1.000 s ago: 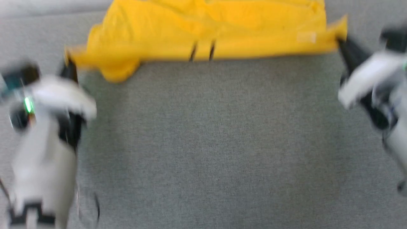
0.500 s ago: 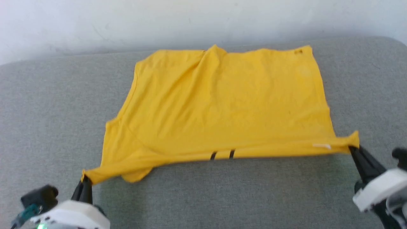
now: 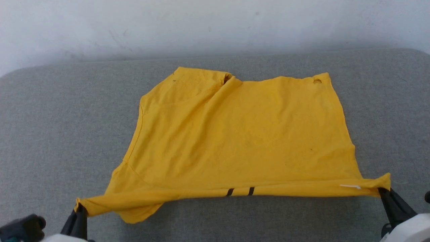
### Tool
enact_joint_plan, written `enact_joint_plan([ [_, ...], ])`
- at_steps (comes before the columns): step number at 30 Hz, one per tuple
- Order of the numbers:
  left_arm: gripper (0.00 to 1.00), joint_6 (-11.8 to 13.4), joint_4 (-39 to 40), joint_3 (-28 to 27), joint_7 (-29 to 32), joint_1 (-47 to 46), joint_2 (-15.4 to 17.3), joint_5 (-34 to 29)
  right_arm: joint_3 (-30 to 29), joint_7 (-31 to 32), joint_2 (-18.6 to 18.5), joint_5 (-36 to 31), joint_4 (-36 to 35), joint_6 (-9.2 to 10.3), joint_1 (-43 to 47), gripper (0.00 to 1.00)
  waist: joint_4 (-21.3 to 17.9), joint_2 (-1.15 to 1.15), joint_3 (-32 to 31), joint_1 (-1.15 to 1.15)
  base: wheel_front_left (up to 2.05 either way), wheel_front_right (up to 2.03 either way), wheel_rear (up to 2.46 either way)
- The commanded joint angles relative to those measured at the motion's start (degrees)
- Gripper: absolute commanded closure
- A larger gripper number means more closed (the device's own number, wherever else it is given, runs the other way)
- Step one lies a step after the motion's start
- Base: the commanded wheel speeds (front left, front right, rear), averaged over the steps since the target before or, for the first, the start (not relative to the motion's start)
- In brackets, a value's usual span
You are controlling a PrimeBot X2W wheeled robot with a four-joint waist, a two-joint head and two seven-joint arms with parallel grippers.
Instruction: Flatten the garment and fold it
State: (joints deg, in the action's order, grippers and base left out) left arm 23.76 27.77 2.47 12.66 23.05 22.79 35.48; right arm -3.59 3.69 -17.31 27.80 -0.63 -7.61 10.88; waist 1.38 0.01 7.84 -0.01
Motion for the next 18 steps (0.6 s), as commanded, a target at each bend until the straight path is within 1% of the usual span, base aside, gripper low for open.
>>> enact_joint_plan([
  [1,1.00,-0.47,-0.04,-0.15,0.20,-2.32,0.83,-0.39,-0.82,0.94,0.39,-0.63,-0.79,0.12,-0.93,1.00,-0.07,-0.01,0.37,0.01,0.00,0.00,0.00],
  [4,1.00,-2.61,-2.51,1.05,0.49,-8.62,1.46,0.01,-1.22,3.49,0.98,-1.91,-0.98,0.12,-4.89,1.00,-0.57,-0.01,1.88,0.01,0.00,0.00,0.00],
  [8,1.00,-6.24,-9.11,3.00,1.13,-18.91,2.06,0.89,0.87,5.22,0.20,-2.45,1.98,0.12,-11.85,1.00,-0.99,-0.01,4.76,0.01,0.00,0.00,0.00],
  [12,1.00,-9.20,-16.81,5.09,2.33,-27.73,2.22,1.39,4.07,6.09,-1.25,-2.12,7.14,0.12,-18.46,1.00,-1.80,-0.01,7.42,0.01,0.00,0.00,0.00],
  [15,1.00,-11.03,-22.67,6.62,2.70,-33.09,1.43,1.82,6.33,5.73,-2.18,-2.04,11.91,0.12,-22.94,1.00,-2.19,-0.01,9.10,0.01,0.00,0.00,0.00],
  [18,1.00,-12.51,-28.24,7.46,1.62,-37.21,0.41,1.94,8.53,4.18,-2.57,-1.68,16.29,0.12,-26.61,1.00,-2.49,-0.01,10.16,0.01,0.00,0.00,0.00],
])
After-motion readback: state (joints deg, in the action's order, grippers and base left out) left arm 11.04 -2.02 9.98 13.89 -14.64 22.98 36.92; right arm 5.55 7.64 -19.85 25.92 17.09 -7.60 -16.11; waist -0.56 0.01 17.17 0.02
